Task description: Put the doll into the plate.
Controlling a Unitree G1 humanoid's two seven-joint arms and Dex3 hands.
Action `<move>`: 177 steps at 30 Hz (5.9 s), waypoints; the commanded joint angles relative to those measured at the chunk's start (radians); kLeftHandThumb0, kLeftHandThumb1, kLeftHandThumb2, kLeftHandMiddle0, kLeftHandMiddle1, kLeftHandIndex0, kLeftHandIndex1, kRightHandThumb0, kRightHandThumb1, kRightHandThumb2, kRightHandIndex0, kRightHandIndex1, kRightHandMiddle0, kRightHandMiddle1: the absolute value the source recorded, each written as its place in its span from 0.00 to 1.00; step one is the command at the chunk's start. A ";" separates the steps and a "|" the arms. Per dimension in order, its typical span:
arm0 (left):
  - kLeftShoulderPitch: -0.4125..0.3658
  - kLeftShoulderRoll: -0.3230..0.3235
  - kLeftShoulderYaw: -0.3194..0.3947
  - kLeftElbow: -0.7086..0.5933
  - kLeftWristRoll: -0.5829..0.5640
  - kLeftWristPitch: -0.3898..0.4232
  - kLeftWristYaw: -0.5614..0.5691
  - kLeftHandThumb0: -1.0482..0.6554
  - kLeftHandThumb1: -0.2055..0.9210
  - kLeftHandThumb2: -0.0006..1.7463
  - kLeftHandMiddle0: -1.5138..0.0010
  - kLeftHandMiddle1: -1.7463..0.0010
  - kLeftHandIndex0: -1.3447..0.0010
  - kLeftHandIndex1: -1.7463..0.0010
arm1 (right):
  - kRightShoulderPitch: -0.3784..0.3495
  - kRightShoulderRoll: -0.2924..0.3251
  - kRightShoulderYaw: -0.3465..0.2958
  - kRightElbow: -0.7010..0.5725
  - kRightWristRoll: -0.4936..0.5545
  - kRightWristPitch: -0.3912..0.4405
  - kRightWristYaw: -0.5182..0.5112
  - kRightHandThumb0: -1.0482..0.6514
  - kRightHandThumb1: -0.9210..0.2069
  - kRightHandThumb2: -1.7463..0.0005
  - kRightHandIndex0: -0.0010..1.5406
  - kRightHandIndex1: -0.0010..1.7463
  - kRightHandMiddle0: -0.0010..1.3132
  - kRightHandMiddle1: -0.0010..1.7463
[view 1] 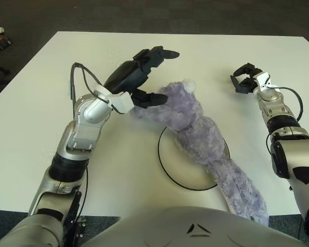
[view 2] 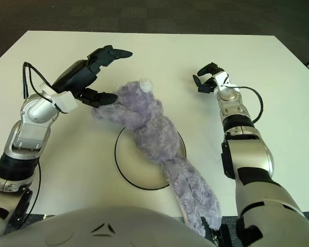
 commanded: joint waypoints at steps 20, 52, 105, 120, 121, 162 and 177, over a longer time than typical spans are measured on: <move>-0.100 0.041 -0.049 0.198 0.082 -0.039 0.007 0.23 0.52 0.45 0.90 0.67 1.00 0.54 | 0.125 0.047 0.028 0.056 -0.027 0.087 0.052 0.61 0.30 0.42 0.20 1.00 0.23 1.00; -0.101 0.122 -0.066 0.329 0.042 -0.160 -0.088 0.22 0.46 0.47 1.00 0.66 1.00 0.63 | 0.125 0.045 0.030 0.041 -0.029 0.109 0.048 0.61 0.26 0.45 0.19 1.00 0.21 1.00; 0.025 0.163 -0.095 0.155 0.060 -0.093 -0.186 0.12 0.81 0.28 0.93 0.82 1.00 0.76 | 0.126 0.039 0.023 0.032 -0.020 0.118 0.072 0.61 0.21 0.50 0.16 1.00 0.18 1.00; 0.074 0.129 -0.120 0.118 0.237 -0.084 -0.067 0.13 0.80 0.28 0.95 0.87 1.00 0.84 | 0.130 0.035 0.027 0.021 -0.025 0.120 0.083 0.61 0.19 0.51 0.15 1.00 0.17 1.00; 0.077 0.125 -0.122 0.119 0.243 -0.085 -0.061 0.13 0.80 0.28 0.96 0.88 1.00 0.86 | 0.130 0.035 0.027 0.020 -0.025 0.122 0.084 0.61 0.19 0.51 0.15 1.00 0.17 1.00; 0.097 -0.071 -0.209 0.271 0.302 -0.116 0.186 0.20 0.70 0.36 0.90 0.91 1.00 0.90 | 0.138 0.023 0.048 -0.005 -0.036 0.137 0.124 0.61 0.14 0.55 0.13 1.00 0.14 1.00; 0.075 -0.100 -0.225 0.369 0.335 -0.169 0.311 0.33 0.50 0.48 0.97 0.12 1.00 0.51 | 0.146 0.023 0.047 -0.022 -0.026 0.145 0.129 0.61 0.13 0.56 0.13 1.00 0.13 1.00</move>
